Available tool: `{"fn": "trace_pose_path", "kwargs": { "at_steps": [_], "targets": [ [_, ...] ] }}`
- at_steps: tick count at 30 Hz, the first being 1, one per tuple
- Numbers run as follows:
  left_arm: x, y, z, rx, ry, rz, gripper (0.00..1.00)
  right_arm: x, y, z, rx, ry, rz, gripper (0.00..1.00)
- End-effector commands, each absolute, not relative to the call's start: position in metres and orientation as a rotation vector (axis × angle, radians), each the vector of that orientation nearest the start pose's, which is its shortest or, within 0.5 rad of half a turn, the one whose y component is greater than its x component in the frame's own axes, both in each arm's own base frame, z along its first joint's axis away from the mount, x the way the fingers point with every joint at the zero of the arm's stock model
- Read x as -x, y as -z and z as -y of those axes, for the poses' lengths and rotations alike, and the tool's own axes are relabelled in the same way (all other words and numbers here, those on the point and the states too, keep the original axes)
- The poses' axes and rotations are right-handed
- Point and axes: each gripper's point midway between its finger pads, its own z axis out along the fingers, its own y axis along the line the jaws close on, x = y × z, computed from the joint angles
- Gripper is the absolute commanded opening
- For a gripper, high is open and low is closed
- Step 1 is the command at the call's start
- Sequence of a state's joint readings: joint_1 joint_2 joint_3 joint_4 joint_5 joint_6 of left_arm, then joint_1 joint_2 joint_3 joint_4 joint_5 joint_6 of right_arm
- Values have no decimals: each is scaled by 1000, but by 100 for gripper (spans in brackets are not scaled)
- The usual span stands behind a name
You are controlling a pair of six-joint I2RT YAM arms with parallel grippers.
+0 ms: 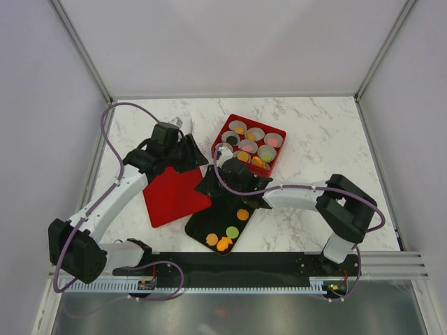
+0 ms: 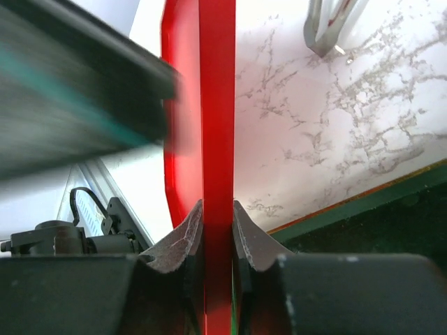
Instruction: Pack the cookies
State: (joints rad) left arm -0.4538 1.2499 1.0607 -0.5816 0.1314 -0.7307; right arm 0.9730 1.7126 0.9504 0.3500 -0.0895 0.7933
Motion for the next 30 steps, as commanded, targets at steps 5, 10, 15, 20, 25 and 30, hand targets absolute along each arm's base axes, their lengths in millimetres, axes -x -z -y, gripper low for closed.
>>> {"fn": "trace_pose_path", "kwargs": {
  "at_steps": [5,10,15,20,25,30],
  "targets": [
    [-317,-266,175,193,662,-2239,72,-253,-164,-425,192,-1214,-2122,2],
    [-320,-314,152,116,541,-2157,76,-265,-194,-415,167,-1221,-2090,0],
    [-311,-331,131,42,383,-2113,76,-280,-223,-395,130,-1209,-2092,0],
    [-287,-330,153,-93,183,-2057,78,-311,-249,-362,57,-1171,-2111,0],
    [-273,-324,172,-175,145,-1996,80,-328,-273,-335,15,-1128,-2114,0],
    [-250,-312,209,-345,117,-1938,80,-345,-287,-315,-25,-1091,-2146,0]
  ]
}}
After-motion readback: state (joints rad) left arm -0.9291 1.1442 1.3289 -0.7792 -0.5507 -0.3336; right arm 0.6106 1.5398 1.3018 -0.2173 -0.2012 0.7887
